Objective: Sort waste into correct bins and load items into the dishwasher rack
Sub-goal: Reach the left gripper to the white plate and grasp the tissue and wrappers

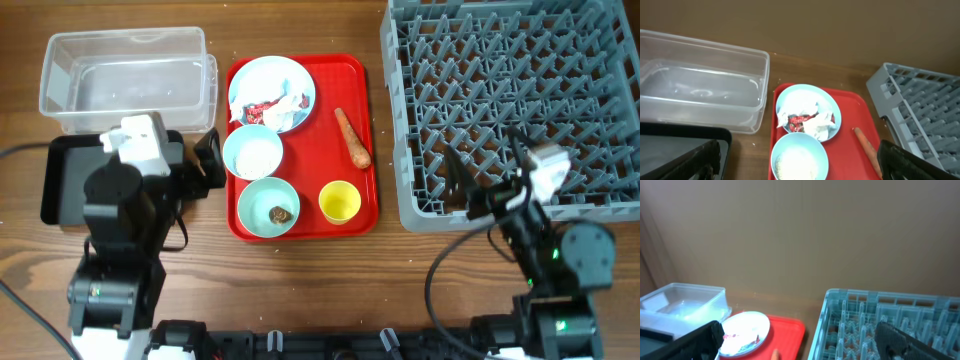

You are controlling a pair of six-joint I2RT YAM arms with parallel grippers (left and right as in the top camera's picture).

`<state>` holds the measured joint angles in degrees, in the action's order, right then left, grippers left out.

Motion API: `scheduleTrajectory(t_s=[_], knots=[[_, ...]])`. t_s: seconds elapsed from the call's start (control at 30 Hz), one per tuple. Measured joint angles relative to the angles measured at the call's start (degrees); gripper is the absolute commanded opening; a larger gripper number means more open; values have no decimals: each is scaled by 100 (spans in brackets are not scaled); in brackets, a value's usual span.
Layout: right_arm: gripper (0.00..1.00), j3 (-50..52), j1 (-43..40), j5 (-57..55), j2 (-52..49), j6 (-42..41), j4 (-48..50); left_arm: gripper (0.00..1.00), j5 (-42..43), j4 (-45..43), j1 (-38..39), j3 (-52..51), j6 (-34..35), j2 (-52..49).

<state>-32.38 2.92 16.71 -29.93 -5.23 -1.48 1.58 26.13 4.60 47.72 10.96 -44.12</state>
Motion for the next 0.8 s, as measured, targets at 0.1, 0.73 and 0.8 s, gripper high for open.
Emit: scheduleTrajectory(t_s=[0.1, 0.73, 0.8], knots=[[100, -1113, 0, 149, -946, -7, -1032, 100, 0, 407, 33, 645, -46, -625], [100, -3460, 0, 621, -3477, 334, -3506, 100, 562, 2363, 83, 4142, -129, -4889], [100, -3460, 0, 625, -3574, 334, -3558, 100, 570, 1939, 170, 4142, -343, -4988]])
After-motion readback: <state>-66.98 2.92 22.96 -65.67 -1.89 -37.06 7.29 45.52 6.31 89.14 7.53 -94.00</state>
